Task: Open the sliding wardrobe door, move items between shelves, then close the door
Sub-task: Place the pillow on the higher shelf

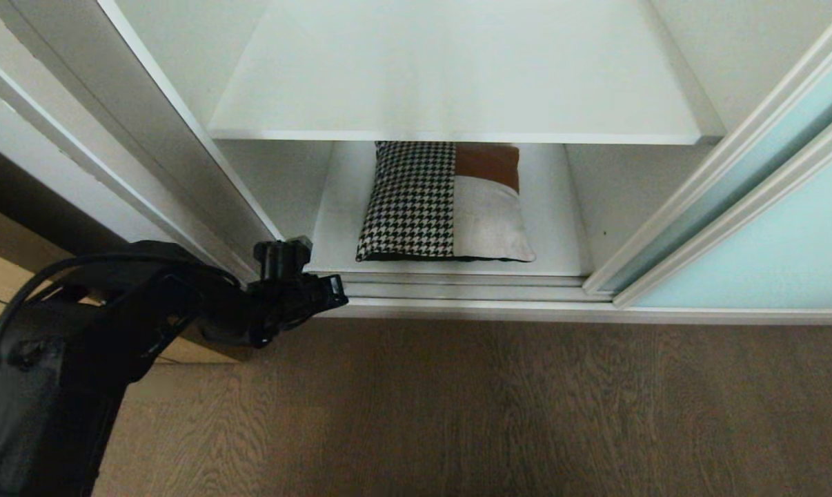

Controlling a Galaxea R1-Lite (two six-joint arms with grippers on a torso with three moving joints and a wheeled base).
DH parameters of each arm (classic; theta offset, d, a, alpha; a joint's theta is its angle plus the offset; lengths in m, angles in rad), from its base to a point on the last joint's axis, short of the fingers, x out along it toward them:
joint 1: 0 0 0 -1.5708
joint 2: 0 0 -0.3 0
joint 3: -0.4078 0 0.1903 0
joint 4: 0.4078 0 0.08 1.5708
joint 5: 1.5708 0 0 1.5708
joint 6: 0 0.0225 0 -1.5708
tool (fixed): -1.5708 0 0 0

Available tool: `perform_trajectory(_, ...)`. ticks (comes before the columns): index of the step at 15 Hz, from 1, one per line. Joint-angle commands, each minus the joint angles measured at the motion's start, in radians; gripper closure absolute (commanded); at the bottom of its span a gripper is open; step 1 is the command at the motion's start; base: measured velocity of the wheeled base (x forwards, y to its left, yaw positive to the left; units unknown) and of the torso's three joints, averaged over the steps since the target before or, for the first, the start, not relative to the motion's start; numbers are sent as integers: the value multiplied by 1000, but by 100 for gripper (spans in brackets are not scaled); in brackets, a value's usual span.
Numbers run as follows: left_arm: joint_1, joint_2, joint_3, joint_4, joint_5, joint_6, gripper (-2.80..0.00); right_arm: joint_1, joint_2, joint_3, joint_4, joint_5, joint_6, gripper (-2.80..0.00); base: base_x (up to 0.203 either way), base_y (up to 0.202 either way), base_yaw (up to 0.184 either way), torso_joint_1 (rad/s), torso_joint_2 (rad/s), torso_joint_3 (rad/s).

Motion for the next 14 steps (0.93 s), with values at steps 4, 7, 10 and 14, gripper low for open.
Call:
perform_trajectory(4, -1, 184, -264, 29, -16, -44, -280, 0, 0, 0, -1, 0, 0, 0, 0, 0, 0, 0, 0, 0)
perform_trajectory(7, 0, 214, -358, 34, -135, -59, -280, 0, -1, 0, -2, 0, 0, 0, 0, 0, 0, 0, 0, 0)
perform_trajectory(10, -1, 247, -462, 25, -194, -58, -280, 0, 0, 0, -1, 0, 0, 0, 0, 0, 0, 0, 0, 0)
perform_trajectory(14, -4, 284, -477, -35, -351, -34, -280, 0, -2, 0, 0, 0, 0, 0, 0, 0, 0, 0, 0, 0)
